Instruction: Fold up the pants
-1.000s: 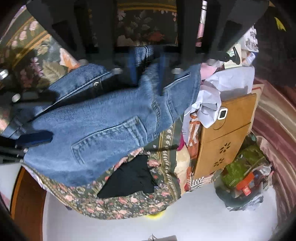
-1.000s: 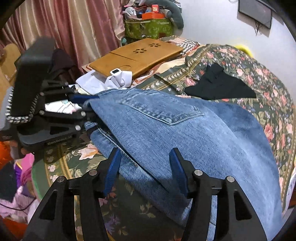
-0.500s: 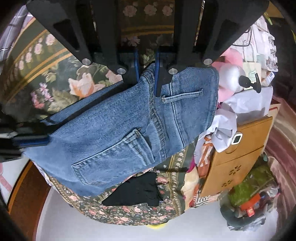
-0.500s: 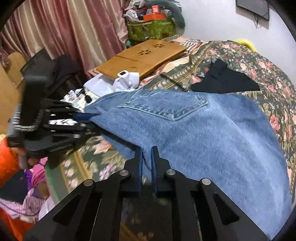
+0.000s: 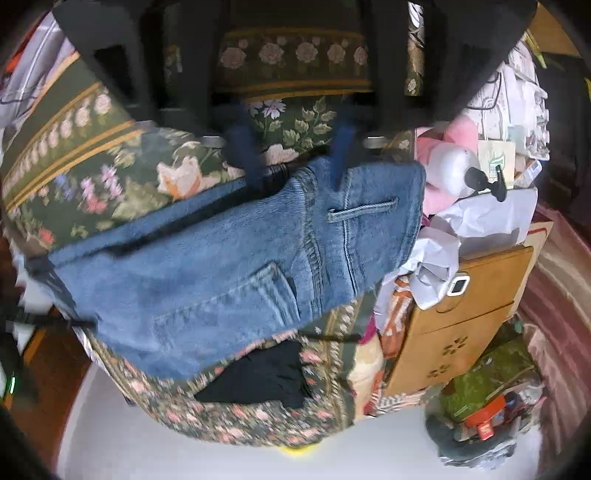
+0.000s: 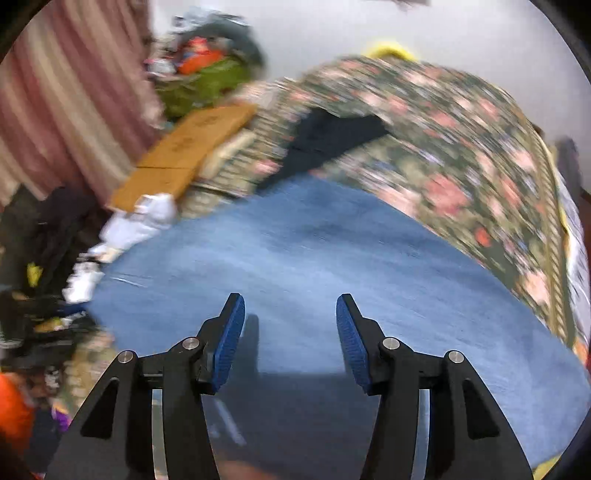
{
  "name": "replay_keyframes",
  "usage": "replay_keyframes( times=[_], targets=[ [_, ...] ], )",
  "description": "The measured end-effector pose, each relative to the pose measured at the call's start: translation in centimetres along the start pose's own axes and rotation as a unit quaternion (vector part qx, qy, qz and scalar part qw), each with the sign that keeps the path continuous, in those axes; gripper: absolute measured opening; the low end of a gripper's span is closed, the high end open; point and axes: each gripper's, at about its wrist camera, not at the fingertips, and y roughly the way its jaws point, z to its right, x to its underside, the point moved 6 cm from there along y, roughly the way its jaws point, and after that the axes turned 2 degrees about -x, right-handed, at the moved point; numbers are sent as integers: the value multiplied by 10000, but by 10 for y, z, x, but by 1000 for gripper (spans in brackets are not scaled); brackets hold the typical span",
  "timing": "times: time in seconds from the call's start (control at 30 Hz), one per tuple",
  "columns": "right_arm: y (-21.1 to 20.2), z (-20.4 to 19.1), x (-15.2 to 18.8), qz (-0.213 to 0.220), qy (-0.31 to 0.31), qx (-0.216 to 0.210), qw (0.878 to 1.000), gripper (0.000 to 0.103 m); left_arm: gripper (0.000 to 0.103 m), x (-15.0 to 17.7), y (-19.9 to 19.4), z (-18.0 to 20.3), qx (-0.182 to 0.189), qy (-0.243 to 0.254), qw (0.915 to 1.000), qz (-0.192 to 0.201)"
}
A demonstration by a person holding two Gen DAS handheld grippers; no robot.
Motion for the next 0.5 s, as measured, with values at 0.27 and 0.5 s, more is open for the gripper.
replay_keyframes(
  times=[0.27, 0.5],
  targets=[
    [-49, 79, 53, 152, 455, 1, 9988, 49, 80, -54, -10, 4, -292, -315, 9988, 246],
    [-104, 181, 107, 395, 1475, 586, 9865, 55, 80, -99, 26, 51, -208, -473, 9986, -95]
  ],
)
